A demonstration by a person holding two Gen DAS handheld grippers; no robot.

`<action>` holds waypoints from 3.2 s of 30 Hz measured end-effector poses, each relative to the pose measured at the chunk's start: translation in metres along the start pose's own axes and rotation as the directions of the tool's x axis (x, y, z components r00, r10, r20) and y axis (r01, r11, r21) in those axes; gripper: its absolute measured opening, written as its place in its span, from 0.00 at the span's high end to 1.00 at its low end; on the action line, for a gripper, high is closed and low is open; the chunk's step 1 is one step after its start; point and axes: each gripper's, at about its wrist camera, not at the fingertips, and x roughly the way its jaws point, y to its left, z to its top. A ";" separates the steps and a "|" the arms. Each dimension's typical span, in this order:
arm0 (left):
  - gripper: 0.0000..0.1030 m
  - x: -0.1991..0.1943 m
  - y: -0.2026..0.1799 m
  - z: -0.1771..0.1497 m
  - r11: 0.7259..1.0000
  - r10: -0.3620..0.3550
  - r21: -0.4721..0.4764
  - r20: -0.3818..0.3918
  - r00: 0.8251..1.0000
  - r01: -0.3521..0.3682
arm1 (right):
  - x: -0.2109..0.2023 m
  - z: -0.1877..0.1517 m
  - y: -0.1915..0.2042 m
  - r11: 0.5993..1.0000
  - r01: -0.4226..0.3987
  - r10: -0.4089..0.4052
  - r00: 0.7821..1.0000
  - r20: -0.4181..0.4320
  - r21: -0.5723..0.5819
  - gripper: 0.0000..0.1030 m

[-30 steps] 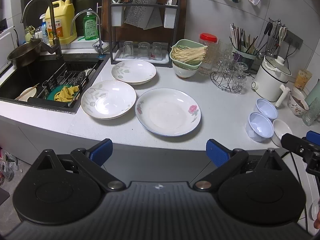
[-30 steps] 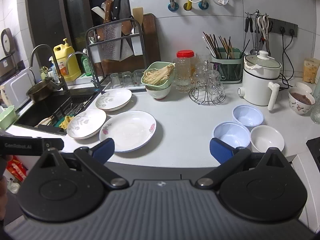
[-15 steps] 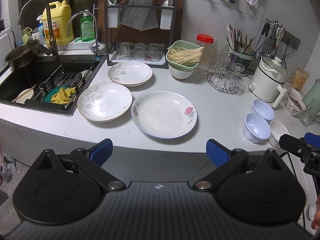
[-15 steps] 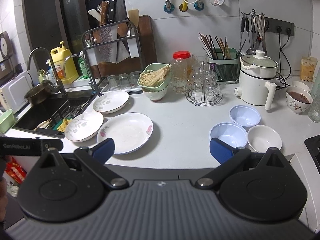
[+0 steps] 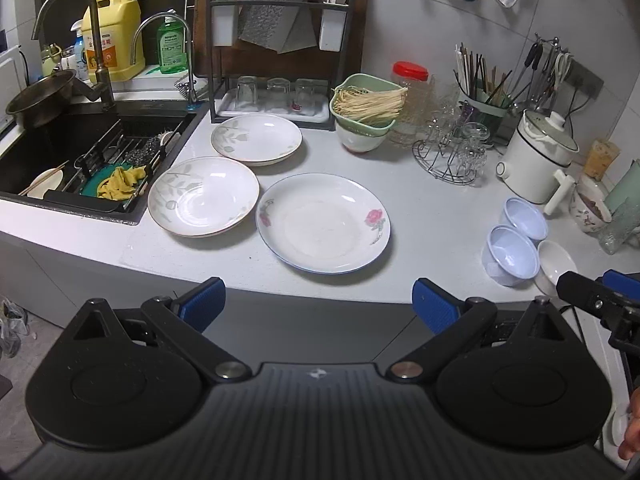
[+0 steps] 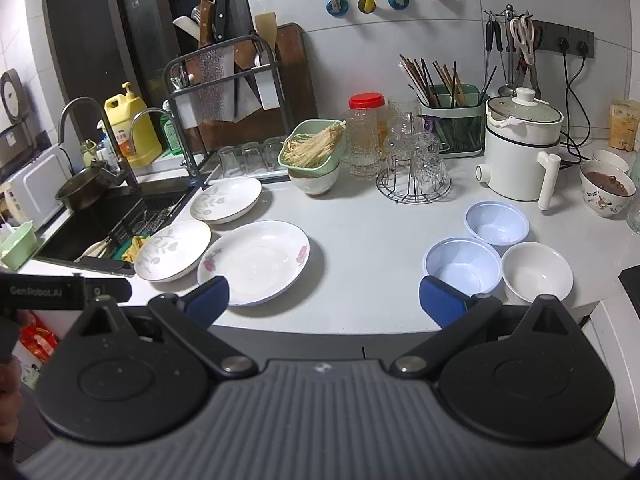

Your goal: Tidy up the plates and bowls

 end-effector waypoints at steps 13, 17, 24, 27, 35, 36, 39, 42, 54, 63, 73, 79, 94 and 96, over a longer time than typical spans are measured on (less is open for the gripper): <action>0.02 0.007 0.010 0.008 1.000 0.017 0.009 -0.012 1.000 -0.017 | 0.008 -0.001 0.004 0.999 -0.013 0.013 1.000 -0.010 0.031 0.00; 0.02 0.014 0.014 0.012 1.000 -0.001 -0.006 -0.022 1.000 0.001 | 0.008 -0.001 0.009 1.000 -0.008 0.008 1.000 -0.008 0.011 0.00; 0.02 0.025 0.025 0.025 1.000 0.003 -0.013 -0.034 0.999 -0.004 | 0.021 0.008 0.015 0.999 -0.012 0.013 1.000 -0.019 0.039 0.00; 0.02 0.030 0.033 0.032 1.000 0.009 0.003 -0.038 0.999 -0.009 | 0.025 0.014 0.023 0.999 -0.014 0.015 1.000 -0.014 0.036 0.00; 0.02 0.048 0.070 0.062 1.000 0.007 -0.008 -0.048 0.999 -0.007 | 0.054 0.023 0.048 0.997 -0.012 0.016 0.999 -0.048 0.082 0.00; 0.02 0.052 0.072 0.065 1.000 -0.002 0.000 -0.055 0.998 0.002 | 0.058 0.024 0.052 0.997 -0.012 0.016 0.998 -0.054 0.082 0.00; 0.02 0.061 0.078 0.074 1.000 -0.022 0.016 -0.065 0.998 0.023 | 0.066 0.029 0.063 0.998 -0.008 0.012 0.998 -0.065 0.070 0.00; 0.02 0.074 0.087 0.085 0.999 -0.046 0.024 -0.077 0.996 0.048 | 0.075 0.036 0.071 0.997 0.010 -0.004 0.997 -0.076 0.073 0.00; 0.02 0.132 0.149 0.137 0.993 -0.081 0.073 -0.101 0.992 0.088 | 0.123 0.048 0.130 0.997 0.054 -0.049 0.995 -0.083 0.057 0.00; 0.02 0.171 0.202 0.161 0.987 -0.109 0.102 -0.142 0.984 0.124 | 0.167 0.055 0.177 0.993 0.067 -0.055 0.992 -0.117 0.099 0.00; 0.02 0.217 0.244 0.170 0.979 -0.122 0.142 -0.182 0.976 0.149 | 0.215 0.045 0.208 0.981 0.072 -0.048 0.991 -0.129 0.182 0.02; 0.02 0.248 0.262 0.169 0.973 -0.136 0.156 -0.197 0.971 0.168 | 0.245 0.037 0.213 0.968 0.085 -0.049 0.987 -0.152 0.237 0.12; 0.04 0.314 0.280 0.151 0.956 -0.187 0.171 -0.264 0.946 0.237 | 0.287 0.002 0.233 0.941 0.013 0.049 0.983 -0.176 0.337 0.34; 0.09 0.321 0.283 0.150 0.957 -0.184 0.168 -0.271 0.945 0.235 | 0.294 -0.004 0.234 0.934 0.024 0.051 0.979 -0.198 0.357 0.44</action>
